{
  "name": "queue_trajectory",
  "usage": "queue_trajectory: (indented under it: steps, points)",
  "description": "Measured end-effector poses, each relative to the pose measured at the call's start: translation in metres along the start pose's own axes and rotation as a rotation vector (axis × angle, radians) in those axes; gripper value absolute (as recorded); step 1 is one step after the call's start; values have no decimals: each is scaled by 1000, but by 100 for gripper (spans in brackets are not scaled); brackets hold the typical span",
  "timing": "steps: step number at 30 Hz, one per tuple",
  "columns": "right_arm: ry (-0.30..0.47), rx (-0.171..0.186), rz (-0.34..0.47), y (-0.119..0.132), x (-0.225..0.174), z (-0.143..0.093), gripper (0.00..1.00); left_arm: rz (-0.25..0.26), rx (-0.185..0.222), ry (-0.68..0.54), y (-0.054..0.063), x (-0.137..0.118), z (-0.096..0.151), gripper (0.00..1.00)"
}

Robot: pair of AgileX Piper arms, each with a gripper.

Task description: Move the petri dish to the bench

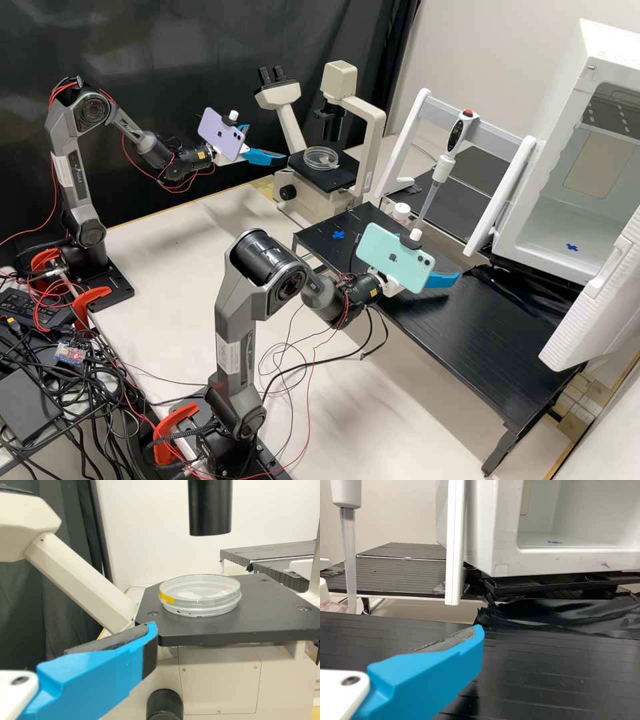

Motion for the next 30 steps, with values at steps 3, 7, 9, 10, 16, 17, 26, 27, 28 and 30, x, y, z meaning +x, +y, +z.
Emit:
queue_trajectory:
  steps: [3, 7, 9, 10, 16, 17, 26, 27, 28, 30]
  points:
    - [0, 0, 0, 0, 0, 0, 100, 0, 0, 0, 0, 0, 0, 100]
    - [0, 0, 0, 0, 0, 0, 100, 0, 0, 0, 0, 0, 0, 100]
    - [2, 3, 0, -1, -1, -1, 100, 0, 0, 0, 0, 0, 0, 100]
    - [1, 8, -2, -2, -3, -2, 100, 0, 0, 0, 0, 0, 0, 100]
    - [61, 26, -3, -9, -13, -22, 100, 0, 0, 0, 0, 0, 0, 100]
    - [81, 33, -8, -12, -15, -28, 100, 0, 0, 0, 0, 0, 0, 100]
    - [303, -39, -108, -50, -34, -93, 100, 0, 0, 0, 0, 0, 0, 100]
    - [342, -54, -120, -56, -37, -106, 100, 0, 0, 0, 0, 0, 0, 100]
    - [369, -72, -121, -60, -38, -115, 100, 0, 0, 0, 0, 0, 0, 100]
    - [432, -103, -129, -68, -41, -135, 100, 0, 0, 0, 0, 0, 0, 100]
